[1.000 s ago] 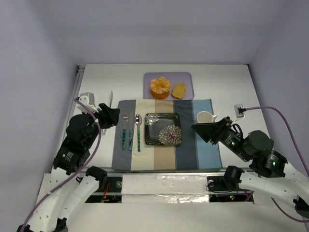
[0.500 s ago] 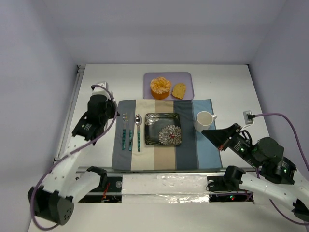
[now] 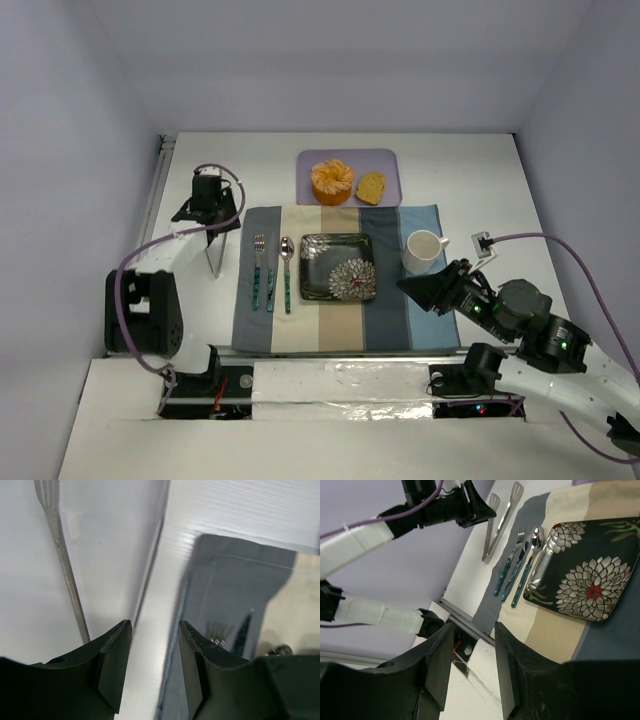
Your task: Place the bread
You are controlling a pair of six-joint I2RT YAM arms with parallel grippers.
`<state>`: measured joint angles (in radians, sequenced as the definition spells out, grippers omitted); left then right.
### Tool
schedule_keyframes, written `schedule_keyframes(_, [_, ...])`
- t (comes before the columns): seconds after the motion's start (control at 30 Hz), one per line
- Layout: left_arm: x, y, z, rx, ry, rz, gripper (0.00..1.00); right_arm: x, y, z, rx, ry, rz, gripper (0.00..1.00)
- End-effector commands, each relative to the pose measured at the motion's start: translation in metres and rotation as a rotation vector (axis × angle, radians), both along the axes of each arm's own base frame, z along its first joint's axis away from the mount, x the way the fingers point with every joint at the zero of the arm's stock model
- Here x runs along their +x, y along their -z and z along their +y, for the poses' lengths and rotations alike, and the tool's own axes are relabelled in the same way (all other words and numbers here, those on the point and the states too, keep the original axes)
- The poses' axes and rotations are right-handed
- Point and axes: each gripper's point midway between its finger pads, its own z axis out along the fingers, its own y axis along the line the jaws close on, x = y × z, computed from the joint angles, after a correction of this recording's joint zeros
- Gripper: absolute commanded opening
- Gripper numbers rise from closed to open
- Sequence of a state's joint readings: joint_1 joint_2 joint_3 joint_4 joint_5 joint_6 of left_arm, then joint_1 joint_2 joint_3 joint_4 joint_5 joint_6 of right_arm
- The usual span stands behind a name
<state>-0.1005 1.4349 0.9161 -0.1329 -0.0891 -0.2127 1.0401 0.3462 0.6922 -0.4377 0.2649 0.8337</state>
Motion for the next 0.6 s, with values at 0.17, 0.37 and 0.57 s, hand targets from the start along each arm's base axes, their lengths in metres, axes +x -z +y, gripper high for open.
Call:
schedule_keyframes(0.17, [0.054,0.004,0.026,0.098,-0.001,-0.053,0.37,0.003,-0.001,0.02,0.01,-0.047,-0.022,0.44])
schedule_keyframes(0.37, [0.067,0.029,0.022,0.113,0.053,0.008,0.33,0.004,0.012,0.034,0.0,-0.077,0.007,0.44])
schedule_keyframes(0.57, [0.081,0.042,0.021,0.115,0.061,0.013,0.25,0.006,0.02,0.04,-0.012,-0.084,0.023,0.43])
